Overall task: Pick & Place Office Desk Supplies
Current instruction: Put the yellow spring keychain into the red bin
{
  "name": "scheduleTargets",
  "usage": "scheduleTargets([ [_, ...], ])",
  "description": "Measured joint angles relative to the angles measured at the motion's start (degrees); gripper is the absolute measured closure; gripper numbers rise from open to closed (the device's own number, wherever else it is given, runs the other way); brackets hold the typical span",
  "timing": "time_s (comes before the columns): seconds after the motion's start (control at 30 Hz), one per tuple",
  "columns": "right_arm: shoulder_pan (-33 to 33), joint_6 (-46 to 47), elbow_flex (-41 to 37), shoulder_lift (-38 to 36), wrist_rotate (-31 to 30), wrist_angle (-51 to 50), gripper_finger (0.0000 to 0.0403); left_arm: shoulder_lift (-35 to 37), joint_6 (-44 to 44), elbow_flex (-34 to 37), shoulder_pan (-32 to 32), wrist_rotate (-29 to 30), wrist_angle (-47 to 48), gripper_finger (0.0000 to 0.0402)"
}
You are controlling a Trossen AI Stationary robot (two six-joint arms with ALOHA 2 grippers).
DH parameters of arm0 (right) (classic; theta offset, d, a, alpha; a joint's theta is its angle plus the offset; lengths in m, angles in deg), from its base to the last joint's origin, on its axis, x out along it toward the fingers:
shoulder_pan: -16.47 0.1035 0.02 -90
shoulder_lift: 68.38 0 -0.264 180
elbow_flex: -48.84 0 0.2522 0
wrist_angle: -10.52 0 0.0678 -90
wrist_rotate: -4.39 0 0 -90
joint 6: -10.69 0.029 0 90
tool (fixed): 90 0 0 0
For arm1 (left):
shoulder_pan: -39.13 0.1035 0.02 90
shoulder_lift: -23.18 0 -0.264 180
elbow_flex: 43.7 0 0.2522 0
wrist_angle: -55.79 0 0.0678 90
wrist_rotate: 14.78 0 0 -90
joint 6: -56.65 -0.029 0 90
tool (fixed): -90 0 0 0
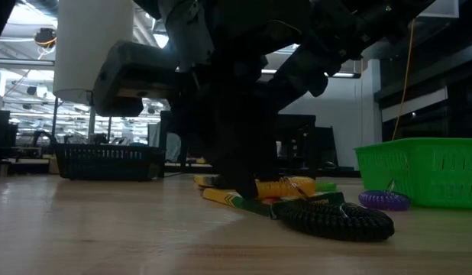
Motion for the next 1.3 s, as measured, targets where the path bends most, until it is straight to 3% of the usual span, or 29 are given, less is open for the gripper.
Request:
scheduleTargets([
  [0.3,0.0,0.0,0.0,0.0,-0.2,0.0,0.019,0.0,0.2,0.0,0.2,-0.5,0.3,0.0391],
  [0.5,0.0,0.0,0.0,0.0,-0.2,0.0,0.019,2.6,4.4,0.2,1.1,-0.2,4.1,0.0392],
  [0.67,0.0,0.0,0.0,0.0,-0.2,0.0,0.019,9.3,7.2,0.1,1.4,-0.2,9.4,0.0393],
  [0.97,0.0,0.0,0.0,0.0,-0.2,-0.1,0.019,22.3,14.2,0.8,-0.4,-10.2,22.1,0.0393],
  [1.13,0.0,0.1,0.0,0.0,-0.2,-0.4,0.019,29.6,21.5,5.9,-2.8,-10.3,23.8,0.0393],
  [1.3,0.0,0.2,0.0,0.0,-0.2,-0.5,0.019,35.3,31.5,16.0,-5.9,-9.3,19.8,0.0393],
])
